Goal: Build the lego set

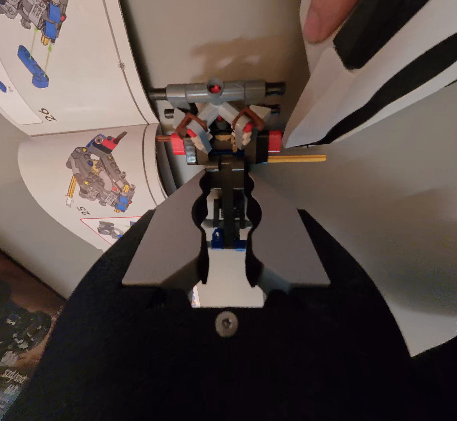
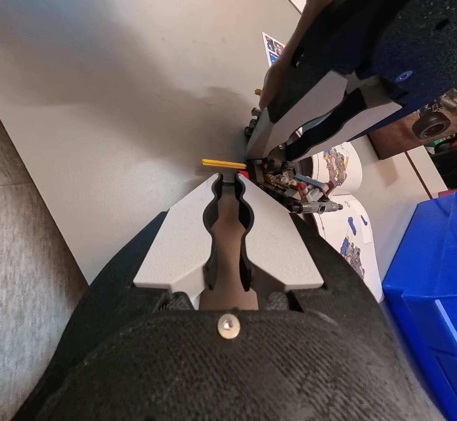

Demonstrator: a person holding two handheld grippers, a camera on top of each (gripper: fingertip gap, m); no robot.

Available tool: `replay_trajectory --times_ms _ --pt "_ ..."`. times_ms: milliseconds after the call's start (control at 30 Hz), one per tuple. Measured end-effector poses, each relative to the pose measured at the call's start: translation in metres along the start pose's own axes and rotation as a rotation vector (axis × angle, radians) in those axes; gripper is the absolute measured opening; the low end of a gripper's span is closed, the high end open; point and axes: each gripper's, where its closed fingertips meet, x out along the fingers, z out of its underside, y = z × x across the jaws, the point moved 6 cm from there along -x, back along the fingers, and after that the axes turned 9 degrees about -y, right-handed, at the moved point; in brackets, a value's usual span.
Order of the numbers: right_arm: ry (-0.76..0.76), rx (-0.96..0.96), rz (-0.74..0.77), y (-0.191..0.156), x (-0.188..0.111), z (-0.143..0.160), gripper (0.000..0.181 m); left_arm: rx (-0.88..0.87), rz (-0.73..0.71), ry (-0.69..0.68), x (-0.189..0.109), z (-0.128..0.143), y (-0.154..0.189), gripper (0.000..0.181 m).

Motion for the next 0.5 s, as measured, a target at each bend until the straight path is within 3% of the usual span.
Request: replay_trajectory --times_ms 400,500 --pt "0.004 -0.002 0.001 -0.002 -0.003 0.001 0.009 -0.066 -0.001 -0.057 -0.001 -0.002 0.005 0.023" --pt "0.035 0.067 -0.045 -0.004 -0.013 0.000 0.023 -0.080 0.000 -0.062 -0.001 -0.003 0.006 0.023"
